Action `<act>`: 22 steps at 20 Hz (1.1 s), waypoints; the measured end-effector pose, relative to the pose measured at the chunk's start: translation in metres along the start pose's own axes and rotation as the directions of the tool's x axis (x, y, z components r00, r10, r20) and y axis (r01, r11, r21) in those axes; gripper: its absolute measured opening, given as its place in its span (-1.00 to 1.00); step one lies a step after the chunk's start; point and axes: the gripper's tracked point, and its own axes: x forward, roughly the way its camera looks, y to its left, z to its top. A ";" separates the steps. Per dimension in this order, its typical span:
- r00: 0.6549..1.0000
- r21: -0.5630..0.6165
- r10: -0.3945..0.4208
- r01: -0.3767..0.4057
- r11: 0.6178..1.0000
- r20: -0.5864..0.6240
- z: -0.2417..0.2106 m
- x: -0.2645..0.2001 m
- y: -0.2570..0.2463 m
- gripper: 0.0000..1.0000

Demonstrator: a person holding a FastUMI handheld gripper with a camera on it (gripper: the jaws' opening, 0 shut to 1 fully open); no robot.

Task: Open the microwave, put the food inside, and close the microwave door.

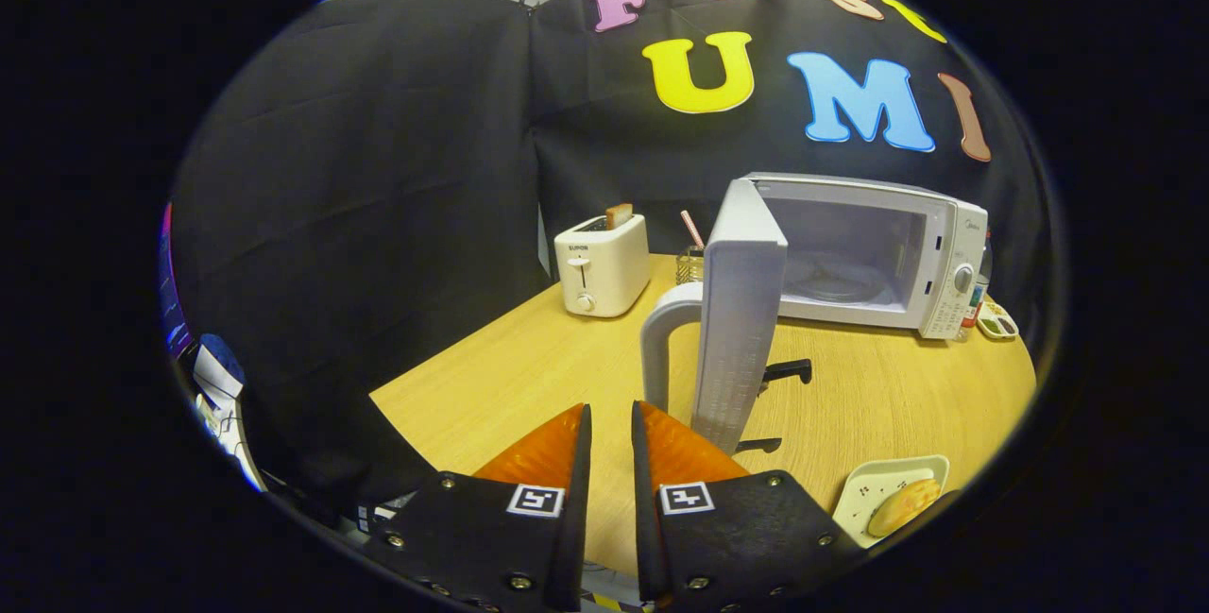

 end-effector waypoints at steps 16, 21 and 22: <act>0.976 -0.031 -0.196 0.200 0.979 0.091 0.023 -0.089 -0.126 0.96; 0.959 -0.004 -0.283 0.283 0.959 0.008 -0.013 -0.092 -0.175 0.96; 0.956 -0.003 -0.292 0.292 0.956 -0.012 -0.022 -0.093 -0.182 0.96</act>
